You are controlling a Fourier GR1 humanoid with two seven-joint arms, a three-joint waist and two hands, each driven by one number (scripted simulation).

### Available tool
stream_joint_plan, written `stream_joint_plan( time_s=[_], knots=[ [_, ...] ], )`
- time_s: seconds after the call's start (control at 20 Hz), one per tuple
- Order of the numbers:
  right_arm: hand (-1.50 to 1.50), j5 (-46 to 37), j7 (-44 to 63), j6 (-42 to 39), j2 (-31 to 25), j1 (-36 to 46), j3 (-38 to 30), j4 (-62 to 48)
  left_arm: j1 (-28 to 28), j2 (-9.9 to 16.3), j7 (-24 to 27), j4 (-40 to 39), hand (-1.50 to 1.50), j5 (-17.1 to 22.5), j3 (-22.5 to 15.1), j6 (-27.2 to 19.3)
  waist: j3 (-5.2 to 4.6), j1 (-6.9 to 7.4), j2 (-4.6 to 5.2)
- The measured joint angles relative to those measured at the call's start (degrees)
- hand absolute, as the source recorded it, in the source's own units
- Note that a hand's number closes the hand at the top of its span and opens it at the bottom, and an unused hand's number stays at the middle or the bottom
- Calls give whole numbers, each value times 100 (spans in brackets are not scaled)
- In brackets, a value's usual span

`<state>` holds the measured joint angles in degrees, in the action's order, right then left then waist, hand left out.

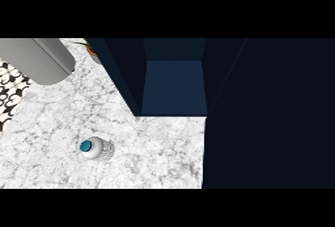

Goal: Pick up the bottled water, place it into the cabinet and close the cabinet

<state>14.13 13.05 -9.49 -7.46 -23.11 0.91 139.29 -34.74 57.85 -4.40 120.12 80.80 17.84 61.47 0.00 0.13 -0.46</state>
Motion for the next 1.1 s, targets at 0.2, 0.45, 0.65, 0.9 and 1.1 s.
stream_joint_plan(
  time_s=[0.2,0.45,0.65,0.9,1.1],
  knots=[
    [-150,56,-117,-165,-34,-153,-206,-6,-140,161,-114,-54,-150,273,174,1,3,-45,-1],
    [-150,112,-163,-265,20,-298,-204,-4,-46,109,-224,-342,-150,384,344,-8,0,-90,7],
    [-150,165,-231,-380,15,-343,-293,-29,283,-138,-307,-648,-150,193,267,-71,-3,-143,21],
    [-150,236,-364,-529,39,-461,-389,-58,678,-434,-485,-956,-150,-235,106,-147,-4,-173,28],
    [-150,285,-489,-629,72,-549,-405,-69,1220,-771,-651,-1354,-150,-810,-133,-214,-7,-231,36]
  ],
)
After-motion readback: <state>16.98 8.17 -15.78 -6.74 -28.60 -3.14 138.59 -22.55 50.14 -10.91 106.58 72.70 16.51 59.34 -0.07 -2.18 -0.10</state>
